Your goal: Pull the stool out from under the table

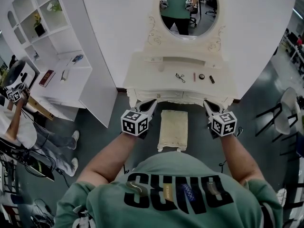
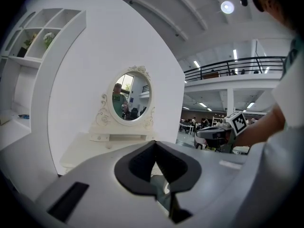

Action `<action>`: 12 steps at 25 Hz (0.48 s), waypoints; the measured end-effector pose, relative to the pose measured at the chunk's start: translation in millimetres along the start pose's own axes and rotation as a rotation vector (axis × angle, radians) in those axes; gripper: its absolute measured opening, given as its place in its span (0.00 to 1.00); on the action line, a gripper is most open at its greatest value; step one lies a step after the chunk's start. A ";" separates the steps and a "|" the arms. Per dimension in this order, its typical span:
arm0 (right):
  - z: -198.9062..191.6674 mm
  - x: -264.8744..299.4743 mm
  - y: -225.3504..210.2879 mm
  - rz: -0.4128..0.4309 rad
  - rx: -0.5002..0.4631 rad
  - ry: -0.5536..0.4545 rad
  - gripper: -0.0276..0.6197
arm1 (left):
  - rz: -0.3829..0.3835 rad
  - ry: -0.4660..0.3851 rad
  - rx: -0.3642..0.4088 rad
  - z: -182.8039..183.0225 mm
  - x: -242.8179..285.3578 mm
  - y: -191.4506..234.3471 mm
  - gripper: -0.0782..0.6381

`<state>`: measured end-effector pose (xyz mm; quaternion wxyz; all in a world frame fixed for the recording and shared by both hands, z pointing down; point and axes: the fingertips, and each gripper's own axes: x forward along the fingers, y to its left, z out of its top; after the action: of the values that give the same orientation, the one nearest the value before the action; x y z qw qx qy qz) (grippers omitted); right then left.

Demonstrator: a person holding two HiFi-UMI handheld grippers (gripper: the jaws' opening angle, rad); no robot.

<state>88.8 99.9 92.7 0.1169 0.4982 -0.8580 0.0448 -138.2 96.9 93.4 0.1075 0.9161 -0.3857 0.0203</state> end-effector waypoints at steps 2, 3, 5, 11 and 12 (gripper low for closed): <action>0.6 0.6 1.9 0.006 -0.001 0.004 0.03 | -0.001 -0.002 0.010 1.1 0.1 -0.4 0.12; 1.0 0.6 3.0 0.010 0.000 0.005 0.03 | -0.002 -0.002 0.010 1.5 0.1 -0.5 0.12; 1.9 -0.5 5.0 0.015 0.000 0.007 0.03 | -0.001 0.000 0.005 1.5 0.2 -0.6 0.12; 1.3 -3.0 2.3 0.020 0.008 0.011 0.03 | -0.005 0.009 0.003 -2.7 4.9 -4.8 0.12; 0.9 -2.7 2.1 0.020 0.007 0.014 0.03 | -0.006 0.011 0.002 -3.2 5.9 -5.2 0.12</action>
<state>88.2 103.1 91.2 0.1205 0.4899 -0.8618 0.0524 -130.2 97.0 96.3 0.1085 0.9173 -0.3823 0.0253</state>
